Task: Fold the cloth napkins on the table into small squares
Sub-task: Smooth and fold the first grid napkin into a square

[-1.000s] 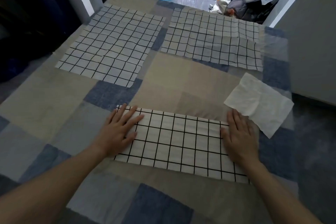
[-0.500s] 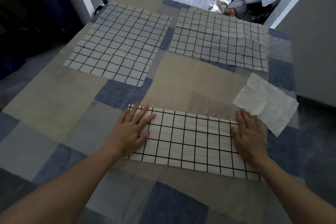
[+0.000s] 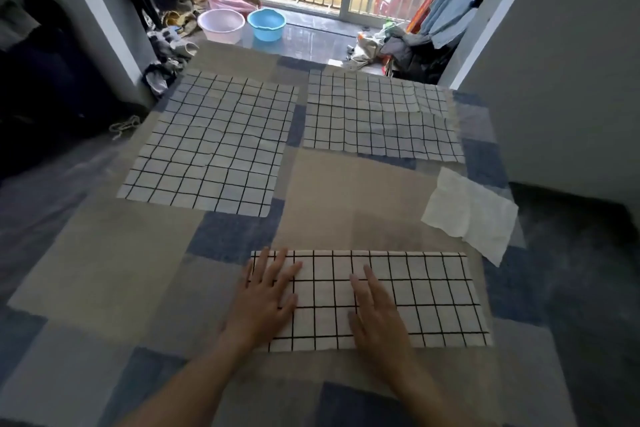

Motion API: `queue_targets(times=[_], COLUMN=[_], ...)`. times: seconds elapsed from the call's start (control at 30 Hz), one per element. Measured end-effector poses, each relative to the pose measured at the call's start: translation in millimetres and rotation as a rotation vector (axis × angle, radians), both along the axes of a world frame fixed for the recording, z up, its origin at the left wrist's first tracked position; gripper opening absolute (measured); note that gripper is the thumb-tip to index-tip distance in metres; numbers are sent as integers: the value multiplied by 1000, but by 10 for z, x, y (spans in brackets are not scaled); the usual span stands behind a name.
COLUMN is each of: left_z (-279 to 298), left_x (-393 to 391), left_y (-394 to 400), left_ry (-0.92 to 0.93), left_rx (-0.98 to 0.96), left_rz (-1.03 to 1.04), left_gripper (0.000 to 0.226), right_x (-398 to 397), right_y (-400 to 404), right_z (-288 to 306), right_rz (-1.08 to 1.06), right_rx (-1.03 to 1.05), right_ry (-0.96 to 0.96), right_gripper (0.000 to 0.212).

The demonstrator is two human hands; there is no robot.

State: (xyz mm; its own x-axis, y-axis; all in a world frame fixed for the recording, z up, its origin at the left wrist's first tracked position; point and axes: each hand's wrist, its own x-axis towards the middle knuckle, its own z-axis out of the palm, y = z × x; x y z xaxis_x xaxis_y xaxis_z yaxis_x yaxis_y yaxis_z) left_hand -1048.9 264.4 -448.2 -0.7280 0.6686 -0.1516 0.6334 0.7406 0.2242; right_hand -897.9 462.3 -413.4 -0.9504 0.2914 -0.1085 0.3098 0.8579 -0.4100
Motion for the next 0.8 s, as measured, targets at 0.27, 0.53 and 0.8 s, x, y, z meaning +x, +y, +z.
queue_targets(times=[0.27,0.53,0.8], left_z=[217,446,435], left_x=[-146,-499,-746], left_y=[25,-42,-63], left_ry=[-284,-280,-244], left_rx=[21,68,70], left_rz=[-6,205,337], left_gripper=[62,62,17], right_x=[34,-79,-60], right_y=[217,99,116], right_z=[142,253,239], right_rz=[16,-21,3], right_rx=[41,54,70], right_ry=[-303,-337,-337], right_gripper=[61,59,56])
